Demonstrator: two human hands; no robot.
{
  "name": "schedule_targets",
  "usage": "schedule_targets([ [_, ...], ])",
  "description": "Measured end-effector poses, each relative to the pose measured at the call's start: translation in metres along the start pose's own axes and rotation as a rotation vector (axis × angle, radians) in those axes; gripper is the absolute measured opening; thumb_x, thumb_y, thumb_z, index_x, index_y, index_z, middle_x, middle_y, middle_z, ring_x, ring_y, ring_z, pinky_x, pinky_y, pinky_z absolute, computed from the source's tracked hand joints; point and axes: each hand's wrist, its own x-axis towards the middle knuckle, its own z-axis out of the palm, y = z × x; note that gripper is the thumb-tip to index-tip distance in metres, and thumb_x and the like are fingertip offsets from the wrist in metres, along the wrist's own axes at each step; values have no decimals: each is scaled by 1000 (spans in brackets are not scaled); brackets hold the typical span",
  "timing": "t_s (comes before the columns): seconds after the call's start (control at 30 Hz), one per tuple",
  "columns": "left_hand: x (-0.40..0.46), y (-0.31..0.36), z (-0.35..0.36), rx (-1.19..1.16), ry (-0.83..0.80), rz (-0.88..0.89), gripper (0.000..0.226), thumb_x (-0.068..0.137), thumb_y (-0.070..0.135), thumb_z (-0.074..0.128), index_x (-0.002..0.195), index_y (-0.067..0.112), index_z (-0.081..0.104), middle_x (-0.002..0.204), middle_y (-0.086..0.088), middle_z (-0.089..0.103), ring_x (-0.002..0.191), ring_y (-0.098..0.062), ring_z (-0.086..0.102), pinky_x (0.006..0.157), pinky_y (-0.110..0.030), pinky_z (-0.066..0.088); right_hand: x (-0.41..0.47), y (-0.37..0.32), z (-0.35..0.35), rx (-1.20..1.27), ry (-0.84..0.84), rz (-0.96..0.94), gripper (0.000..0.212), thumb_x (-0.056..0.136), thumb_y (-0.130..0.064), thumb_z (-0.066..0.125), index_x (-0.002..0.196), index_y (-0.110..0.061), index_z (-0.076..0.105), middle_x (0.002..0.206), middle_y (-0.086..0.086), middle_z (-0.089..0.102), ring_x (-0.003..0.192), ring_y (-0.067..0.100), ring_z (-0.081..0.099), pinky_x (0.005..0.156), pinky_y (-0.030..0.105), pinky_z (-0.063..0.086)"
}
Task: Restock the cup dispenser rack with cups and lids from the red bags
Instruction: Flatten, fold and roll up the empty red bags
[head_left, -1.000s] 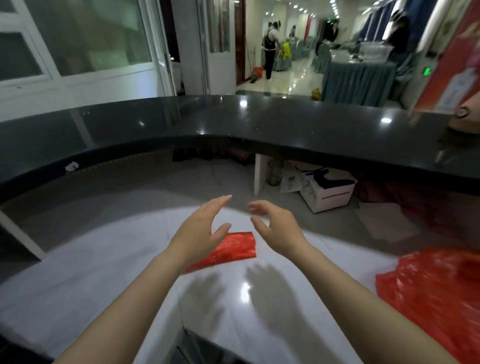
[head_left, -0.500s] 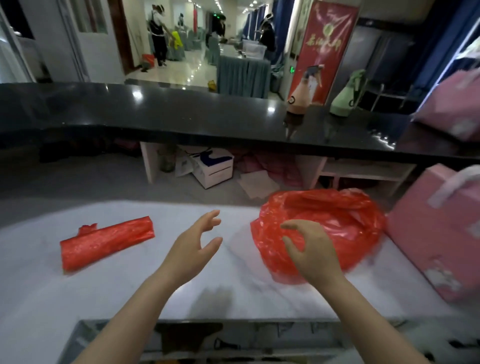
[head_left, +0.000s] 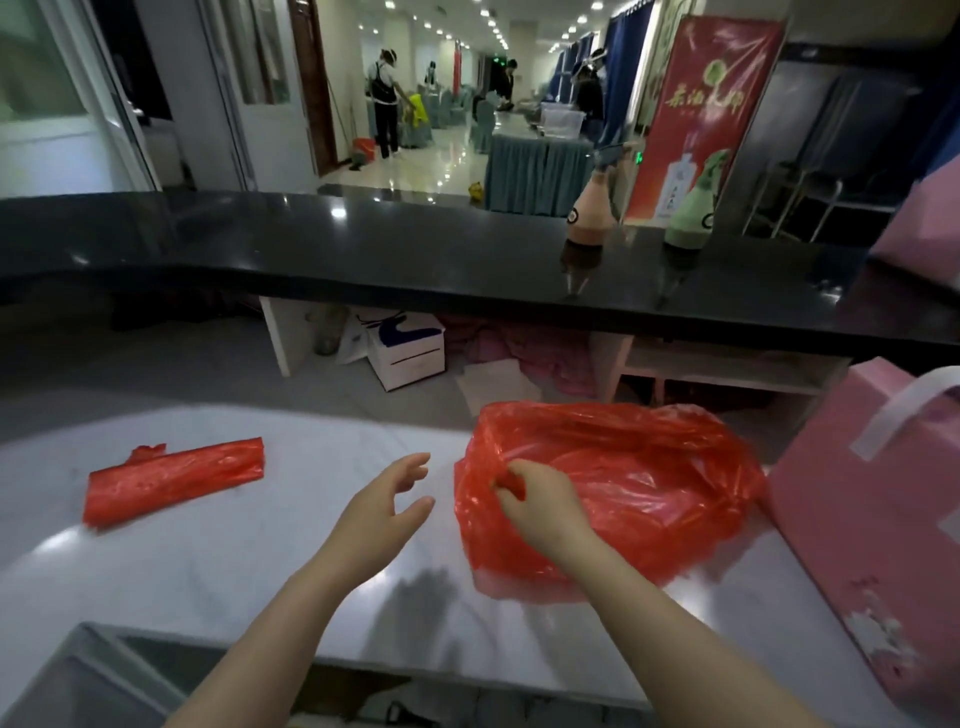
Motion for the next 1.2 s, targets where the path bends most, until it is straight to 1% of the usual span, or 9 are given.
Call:
schedule_targets([
  [0.1,2,2,17,-43,72,-43,49,94,20,56,138,34,41,134,16,47,119,-6,48,95,-23,37,7,1,-24,382,-3,-3,16,79,4,55,77,-10,62,78,-8,69,80,10,66,76,30,50],
  [0.27,14,7,35,-265,233,-218,49,95,20,54,139,35,39,131,9,43,113,-14,52,89,-30,40,10,14,-72,738,-90,-86,46,80,18,47,61,-22,60,86,3,73,84,17,71,77,28,56],
  [0.5,38,28,70,-656,18,-509,31,93,43,53,119,27,60,108,-1,68,90,-20,66,79,-37,54,-3,42,-129,685,62,-180,42,78,18,48,64,-18,62,87,-1,73,89,10,69,81,24,54],
  [0.67,52,47,101,-709,-92,-412,27,92,17,55,114,28,65,90,0,72,72,-17,67,70,-31,55,-16,75,-150,639,186,-119,38,84,13,53,67,-20,64,86,-3,73,86,8,68,78,18,50],
  [0.8,59,57,110,-755,-185,-346,31,91,4,54,111,25,66,90,-5,71,70,-16,66,67,-28,55,-28,92,-154,689,259,-19,34,88,6,55,72,-21,67,86,0,74,85,15,69,83,32,53],
  [0.93,60,61,116,-682,-146,-293,13,91,5,58,102,7,64,88,-11,69,74,-18,64,73,-29,54,-39,87,-153,618,199,87,12,81,-32,72,91,-37,67,91,-12,72,83,9,69,70,20,53],
  [1.03,56,65,110,-635,-79,-236,12,91,9,59,96,-2,60,84,-13,65,74,-19,63,73,-30,56,-45,71,-141,504,-72,151,53,57,-61,77,104,-47,59,96,-28,67,86,-5,66,67,10,50],
  [1.1,52,64,97,-619,-68,-192,21,91,12,60,98,-7,56,91,-18,65,82,-24,64,80,-37,56,-45,53,-126,456,-155,178,55,58,-53,81,107,-38,64,95,-21,71,85,-2,67,70,17,53],
  [1.2,44,58,70,-611,-67,-164,15,95,14,52,90,0,53,82,-17,59,74,-26,58,73,-37,55,-40,27,-99,265,-76,166,19,71,-23,75,89,-18,71,83,-6,72,78,8,67,71,33,55],
])
